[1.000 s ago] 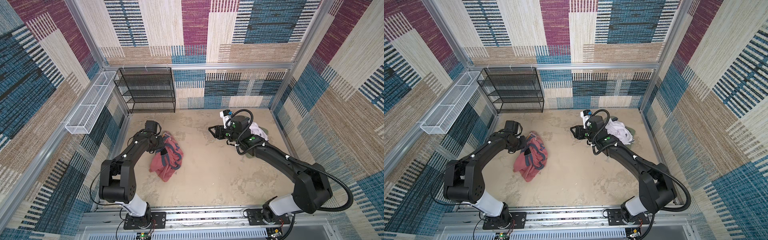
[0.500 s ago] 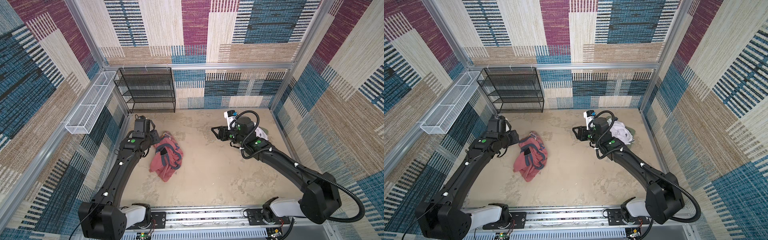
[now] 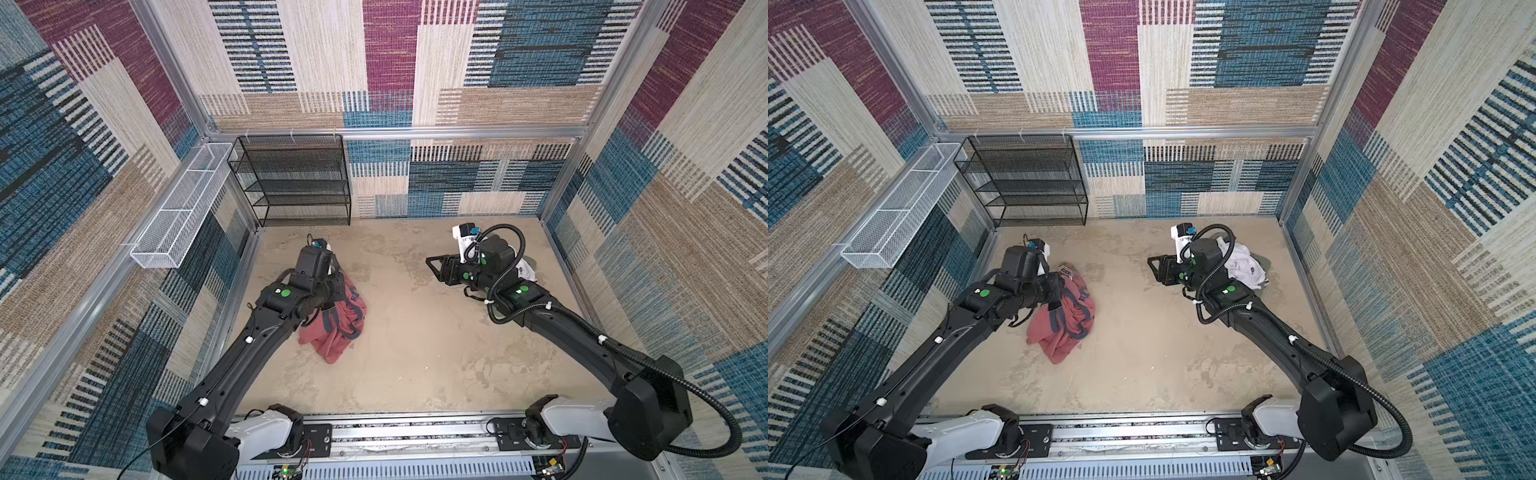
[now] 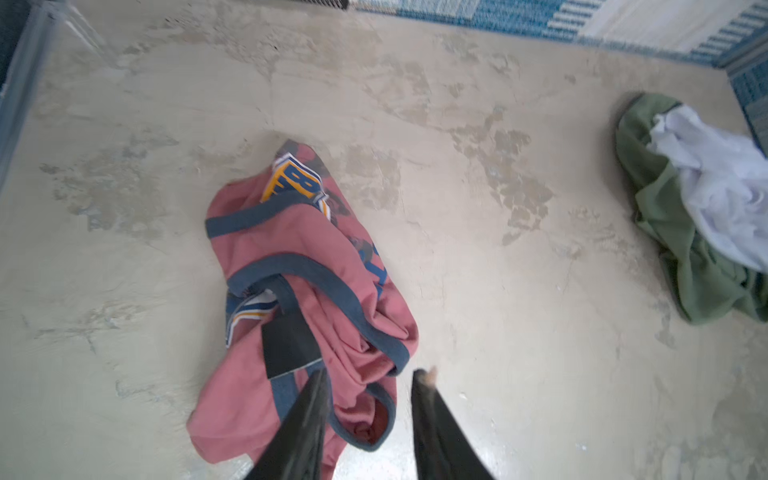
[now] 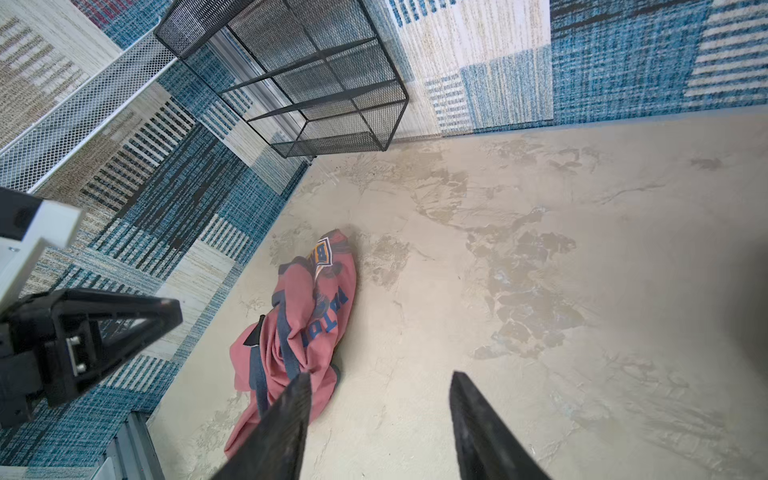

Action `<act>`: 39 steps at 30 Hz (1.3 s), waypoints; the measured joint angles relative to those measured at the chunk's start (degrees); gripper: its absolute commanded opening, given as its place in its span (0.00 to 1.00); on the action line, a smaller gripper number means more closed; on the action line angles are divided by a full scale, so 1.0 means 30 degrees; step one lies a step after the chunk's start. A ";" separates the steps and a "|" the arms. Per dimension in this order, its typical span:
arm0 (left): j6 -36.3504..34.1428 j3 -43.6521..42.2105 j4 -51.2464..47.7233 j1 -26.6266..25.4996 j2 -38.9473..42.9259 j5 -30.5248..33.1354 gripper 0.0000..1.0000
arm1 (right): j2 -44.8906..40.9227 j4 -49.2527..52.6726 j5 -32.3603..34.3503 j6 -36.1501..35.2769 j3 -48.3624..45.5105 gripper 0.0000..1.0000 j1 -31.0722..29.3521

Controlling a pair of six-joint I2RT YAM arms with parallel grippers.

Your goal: Pick out a specific cloth from the pile

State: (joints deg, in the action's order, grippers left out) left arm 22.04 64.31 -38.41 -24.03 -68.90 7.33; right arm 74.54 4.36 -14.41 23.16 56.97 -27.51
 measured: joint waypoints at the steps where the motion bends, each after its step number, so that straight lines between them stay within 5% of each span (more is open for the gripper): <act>1: 0.0124 -0.0219 0.0000 -0.0248 -0.0109 0.0007 0.37 | -0.0015 0.0007 0.0007 0.0000 -0.0015 0.57 0.0000; 20: 0.1843 -0.5071 -0.1421 -0.2135 0.0102 -0.0627 0.38 | 0.0146 -0.0080 -0.0022 0.0146 -0.0444 0.57 0.0036; 34: 0.2652 -0.4743 -0.1173 -0.1960 -0.3228 0.0984 0.34 | 0.0437 -0.0189 -0.0044 0.0189 -0.0444 0.57 0.0036; 39: 0.2645 -0.4583 -0.1056 -0.0670 -0.3825 0.1508 0.32 | 0.0539 -0.0175 -0.0044 0.0175 -0.0437 0.57 0.0036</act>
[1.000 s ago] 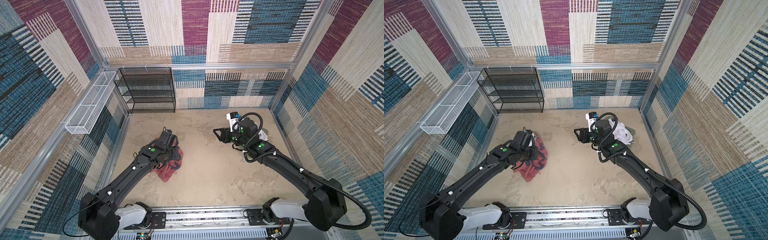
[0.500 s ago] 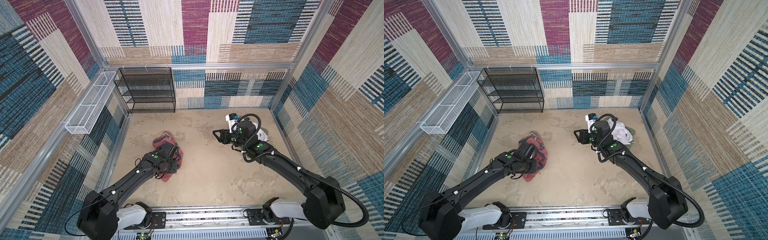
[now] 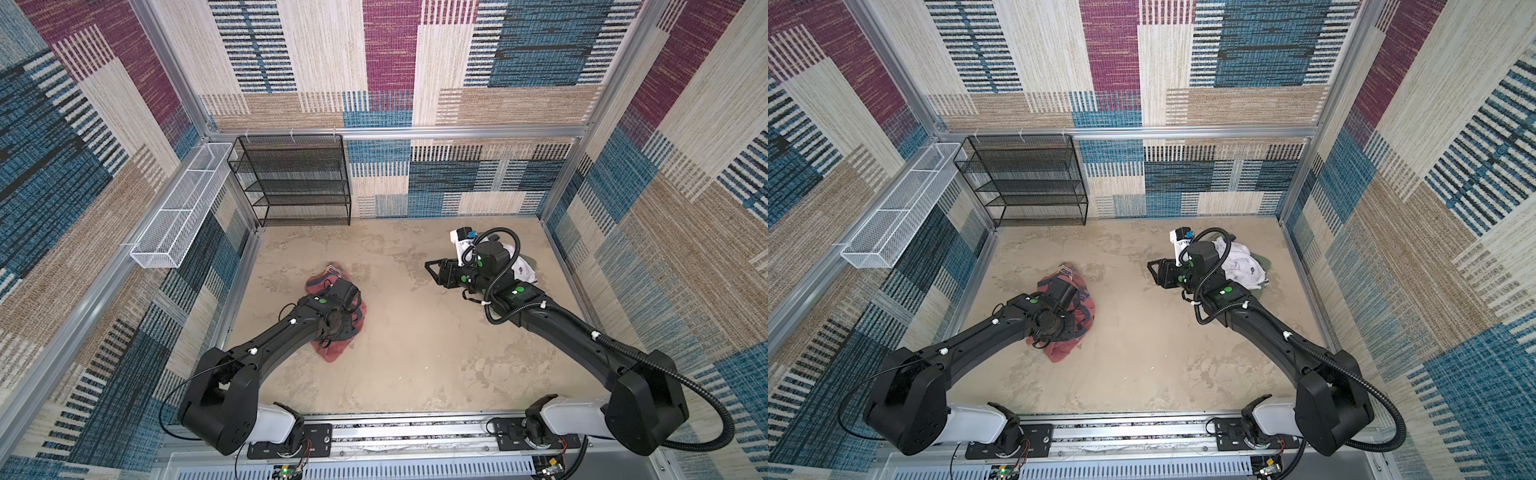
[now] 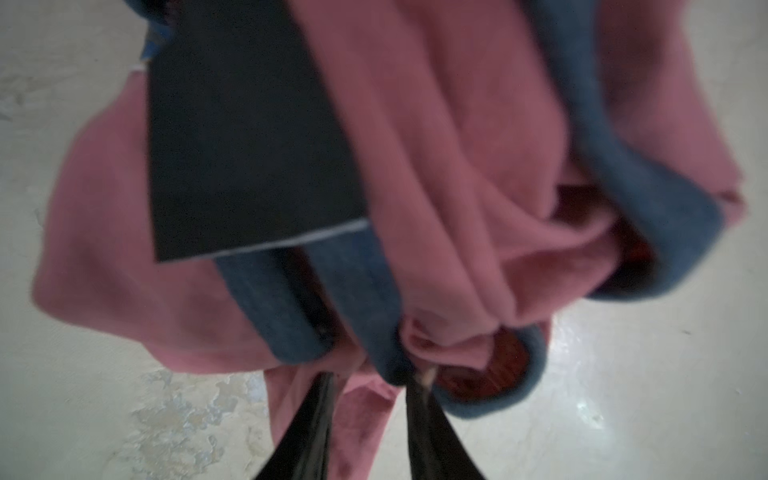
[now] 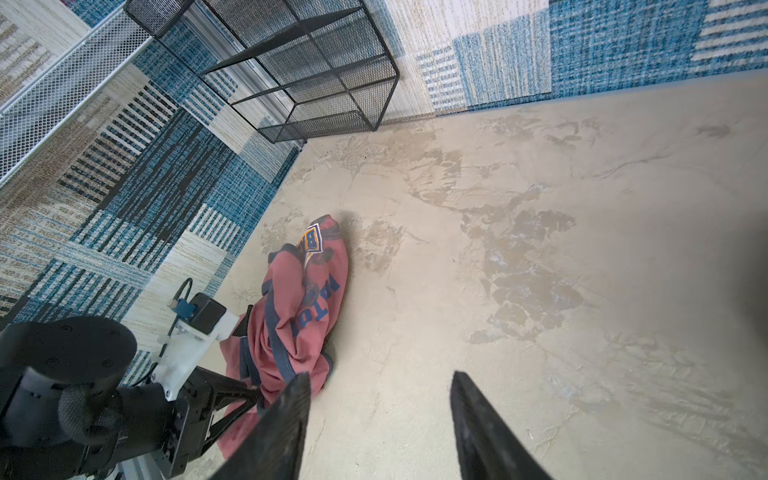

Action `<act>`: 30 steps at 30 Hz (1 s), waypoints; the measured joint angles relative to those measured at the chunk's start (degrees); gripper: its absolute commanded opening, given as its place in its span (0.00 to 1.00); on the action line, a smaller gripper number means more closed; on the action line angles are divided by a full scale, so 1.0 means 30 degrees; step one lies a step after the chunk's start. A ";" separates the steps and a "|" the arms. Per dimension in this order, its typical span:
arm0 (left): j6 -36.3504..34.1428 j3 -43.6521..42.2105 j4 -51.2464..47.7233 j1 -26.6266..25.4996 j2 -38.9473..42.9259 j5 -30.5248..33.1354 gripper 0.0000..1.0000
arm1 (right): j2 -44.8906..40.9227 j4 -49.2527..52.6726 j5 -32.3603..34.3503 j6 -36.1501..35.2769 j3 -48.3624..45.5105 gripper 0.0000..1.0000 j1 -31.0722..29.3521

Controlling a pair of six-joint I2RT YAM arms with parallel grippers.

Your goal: Pick out a specific cloth from the pile

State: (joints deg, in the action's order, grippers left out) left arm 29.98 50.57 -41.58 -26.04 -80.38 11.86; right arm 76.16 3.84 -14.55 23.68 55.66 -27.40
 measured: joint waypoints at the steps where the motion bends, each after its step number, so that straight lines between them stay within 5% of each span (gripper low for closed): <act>1: -0.0007 0.0000 0.0087 0.0430 -0.0007 0.0007 0.32 | 0.0022 0.0015 0.0007 -0.0066 0.0000 0.57 0.0000; 10: -0.0568 0.0648 0.0000 0.2943 0.0627 0.0226 0.31 | 0.0109 0.0022 0.0044 -0.0138 0.0073 0.57 0.0015; 21: -0.0845 0.1064 0.0809 0.2127 0.2761 -0.1734 0.32 | 0.0634 -0.0022 0.0015 -0.0219 0.0102 0.57 0.0036; 30: -0.0736 0.1428 0.3585 0.2127 -0.0459 -0.3104 0.31 | 0.1042 -0.0313 -0.0029 -0.0277 0.0277 0.57 0.0160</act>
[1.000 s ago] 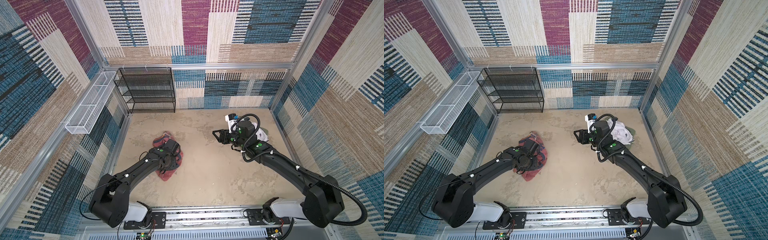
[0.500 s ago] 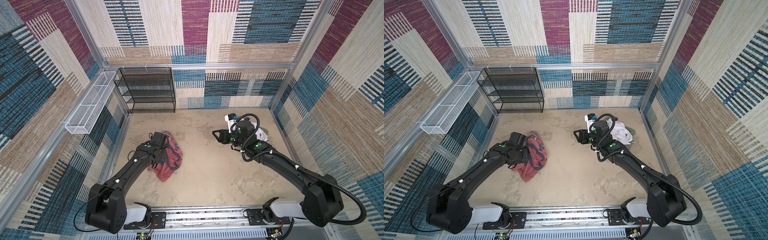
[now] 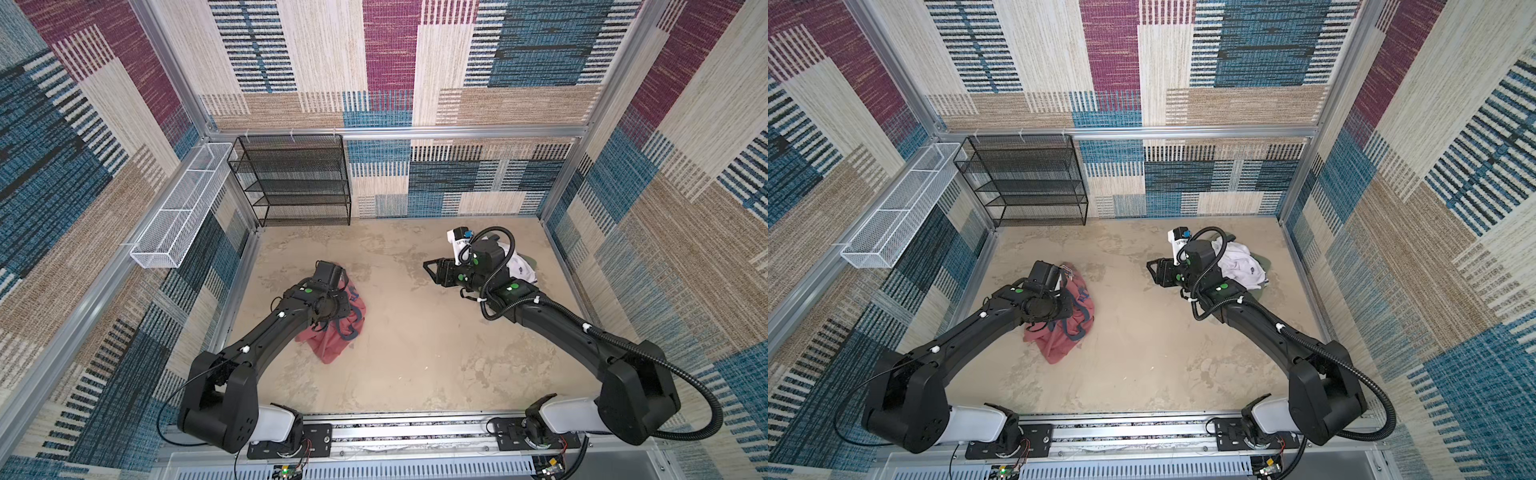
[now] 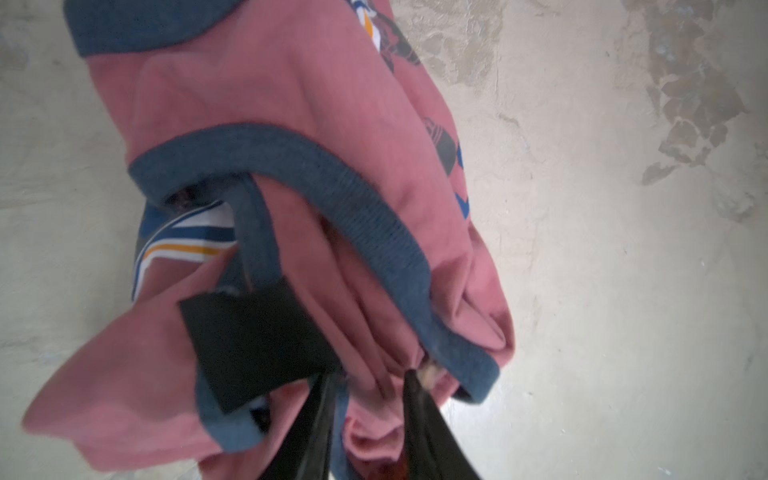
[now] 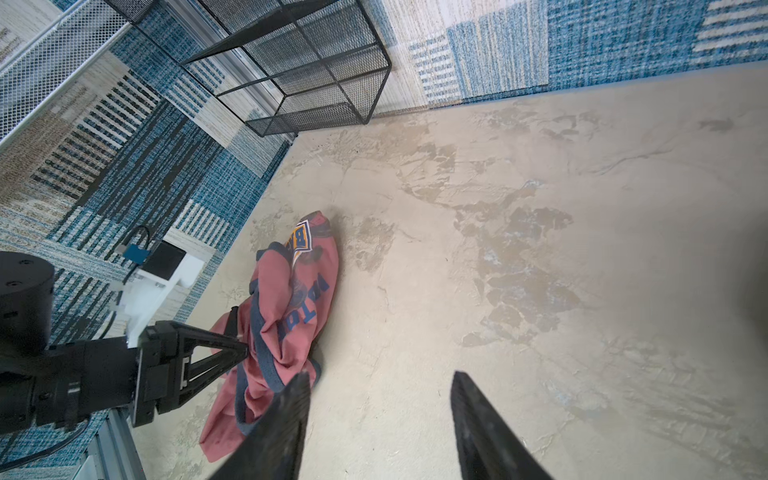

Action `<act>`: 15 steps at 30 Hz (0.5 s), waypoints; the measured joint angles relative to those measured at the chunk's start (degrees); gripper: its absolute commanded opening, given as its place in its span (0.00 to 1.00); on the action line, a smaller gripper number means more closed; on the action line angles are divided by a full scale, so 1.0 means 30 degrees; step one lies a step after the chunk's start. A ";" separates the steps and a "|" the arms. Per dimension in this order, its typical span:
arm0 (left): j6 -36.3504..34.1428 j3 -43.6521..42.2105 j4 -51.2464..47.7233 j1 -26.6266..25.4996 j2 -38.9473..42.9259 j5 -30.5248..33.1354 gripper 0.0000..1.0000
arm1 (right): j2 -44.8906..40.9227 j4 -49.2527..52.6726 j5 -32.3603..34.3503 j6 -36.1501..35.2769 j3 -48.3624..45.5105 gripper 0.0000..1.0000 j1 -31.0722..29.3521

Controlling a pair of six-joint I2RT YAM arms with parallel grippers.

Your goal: Pick out a specific cloth from the pile

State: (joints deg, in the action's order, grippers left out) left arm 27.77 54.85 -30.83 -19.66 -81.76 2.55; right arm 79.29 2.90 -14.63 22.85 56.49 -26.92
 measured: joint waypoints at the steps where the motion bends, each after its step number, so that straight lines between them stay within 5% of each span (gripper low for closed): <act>1: 0.0036 0.0117 0.0248 0.0073 -0.0372 -0.0036 0.31 | 0.0029 0.0007 0.0000 0.0000 0.0000 0.57 0.0000; 15: -0.0051 0.0605 0.1115 0.4561 -0.3038 0.0102 0.29 | 0.0459 0.0015 -0.0080 0.0007 0.0648 0.57 0.0138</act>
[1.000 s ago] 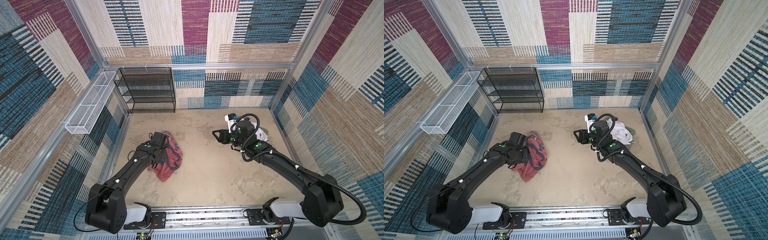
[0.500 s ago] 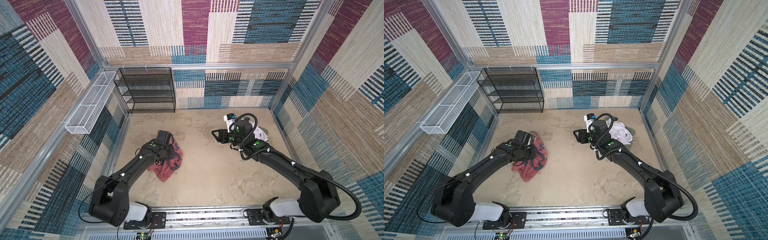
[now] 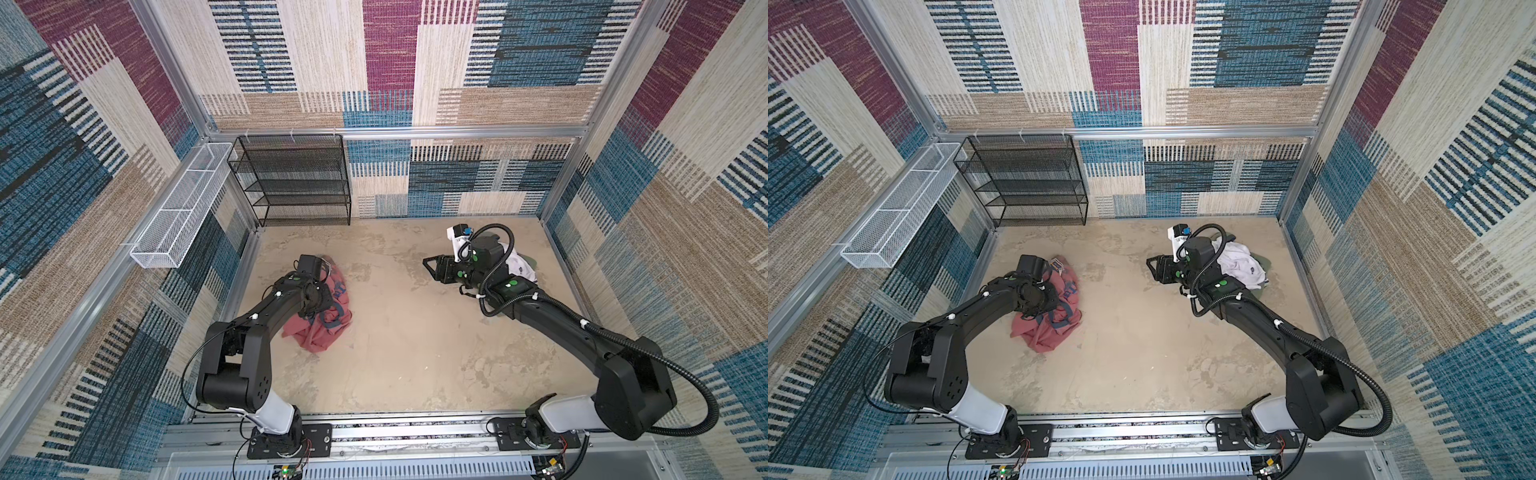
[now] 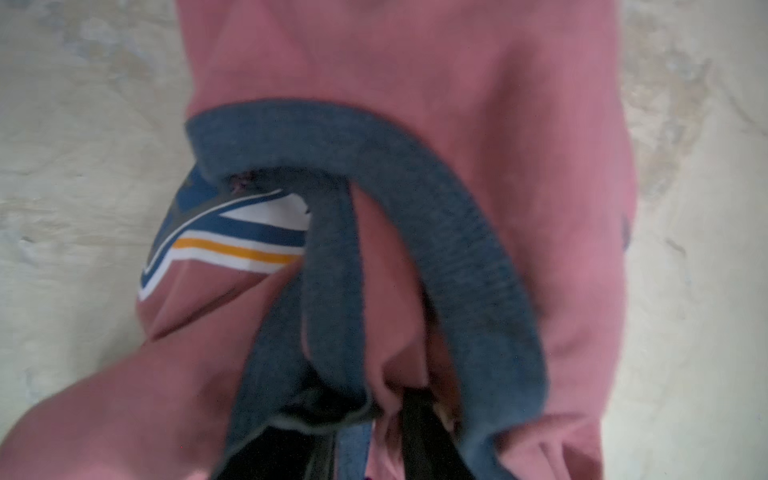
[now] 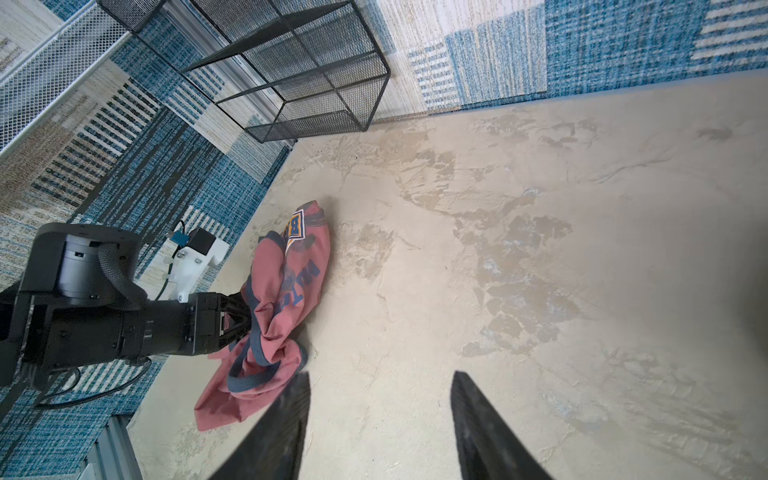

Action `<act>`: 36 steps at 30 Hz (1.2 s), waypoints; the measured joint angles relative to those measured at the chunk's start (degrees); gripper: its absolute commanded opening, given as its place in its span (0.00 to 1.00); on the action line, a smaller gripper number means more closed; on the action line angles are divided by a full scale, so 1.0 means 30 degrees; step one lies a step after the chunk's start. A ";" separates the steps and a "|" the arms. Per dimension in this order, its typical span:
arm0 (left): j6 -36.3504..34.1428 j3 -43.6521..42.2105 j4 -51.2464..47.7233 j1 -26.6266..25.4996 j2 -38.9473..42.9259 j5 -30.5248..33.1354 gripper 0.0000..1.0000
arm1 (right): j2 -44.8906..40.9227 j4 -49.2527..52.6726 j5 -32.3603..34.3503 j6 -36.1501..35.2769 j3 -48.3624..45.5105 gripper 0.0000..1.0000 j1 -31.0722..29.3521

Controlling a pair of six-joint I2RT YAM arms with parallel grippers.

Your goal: Pick out a specific cloth from the pile

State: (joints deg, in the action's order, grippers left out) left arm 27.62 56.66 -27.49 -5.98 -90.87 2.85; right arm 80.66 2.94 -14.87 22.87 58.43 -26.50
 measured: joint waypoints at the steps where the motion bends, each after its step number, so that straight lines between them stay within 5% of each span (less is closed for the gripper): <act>1: -0.0051 -0.0015 0.0066 0.0350 0.0000 0.0000 0.29 | 0.0051 0.0000 0.0000 0.0000 0.0087 0.57 0.0000; 21: -0.0175 -0.0240 0.1421 0.5275 0.0066 -0.1727 0.29 | 0.0255 0.0860 0.0532 0.0000 0.0976 0.57 0.0073; 27: -0.0124 -0.0335 0.1501 0.4918 0.1508 -0.2565 0.30 | -0.0233 0.0911 0.0656 0.0000 0.0641 0.58 0.0437; 36: -0.0211 -0.1013 0.1370 0.2084 0.5231 -0.2470 0.33 | -0.1821 0.0984 0.1137 -0.0233 0.0073 0.61 0.1435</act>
State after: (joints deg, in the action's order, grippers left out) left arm 26.98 53.63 -23.38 0.27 -75.18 -4.56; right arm 75.20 5.89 -11.46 22.17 58.65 -22.20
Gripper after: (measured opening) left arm 0.322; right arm 0.601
